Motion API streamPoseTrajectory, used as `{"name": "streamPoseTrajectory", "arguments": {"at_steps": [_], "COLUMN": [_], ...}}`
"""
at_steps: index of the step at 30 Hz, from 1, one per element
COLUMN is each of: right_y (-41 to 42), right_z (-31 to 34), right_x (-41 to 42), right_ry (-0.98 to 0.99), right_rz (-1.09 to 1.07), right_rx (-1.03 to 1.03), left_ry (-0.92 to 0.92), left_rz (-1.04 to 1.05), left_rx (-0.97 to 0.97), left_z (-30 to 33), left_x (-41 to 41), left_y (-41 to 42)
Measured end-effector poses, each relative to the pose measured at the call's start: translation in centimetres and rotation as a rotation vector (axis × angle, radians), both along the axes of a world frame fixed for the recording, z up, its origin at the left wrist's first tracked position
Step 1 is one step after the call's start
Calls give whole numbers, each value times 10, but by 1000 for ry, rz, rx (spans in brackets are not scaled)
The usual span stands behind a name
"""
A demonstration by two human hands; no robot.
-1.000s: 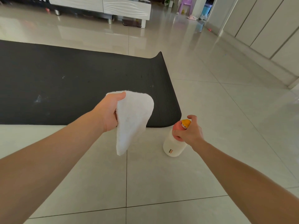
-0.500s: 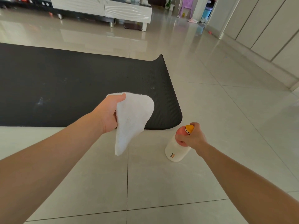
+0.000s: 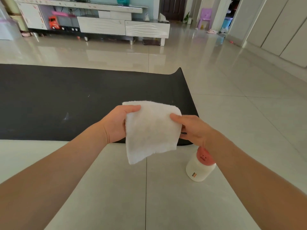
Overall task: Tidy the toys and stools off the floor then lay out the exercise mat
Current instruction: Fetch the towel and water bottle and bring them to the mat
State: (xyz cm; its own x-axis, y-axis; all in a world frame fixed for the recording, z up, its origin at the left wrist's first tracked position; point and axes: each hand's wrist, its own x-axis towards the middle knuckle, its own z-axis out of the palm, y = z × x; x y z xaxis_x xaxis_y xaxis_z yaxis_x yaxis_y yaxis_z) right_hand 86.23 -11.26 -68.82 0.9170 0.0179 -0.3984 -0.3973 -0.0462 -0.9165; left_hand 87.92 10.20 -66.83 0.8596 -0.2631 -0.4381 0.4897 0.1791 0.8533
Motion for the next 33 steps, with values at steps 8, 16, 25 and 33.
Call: {"name": "streamPoseTrajectory", "arguments": {"at_steps": [8,16,25,33], "right_y": [7,4,3,1], "right_z": [5,9,6,2], "right_x": [10,7,11,11], "right_ry": [-321,-365,-444,-386], "right_rz": [-146,50,36,74], "right_rx": [-46,103,43,-46], "left_ry": [-174,-388,-475,-294], "left_rz": [371,171,183,124], "left_rx": [417,32,29,175], "left_z": [-13,-8,-13,-19], "left_x": [17,19,16,18], "left_y": [0,6,0,2]}}
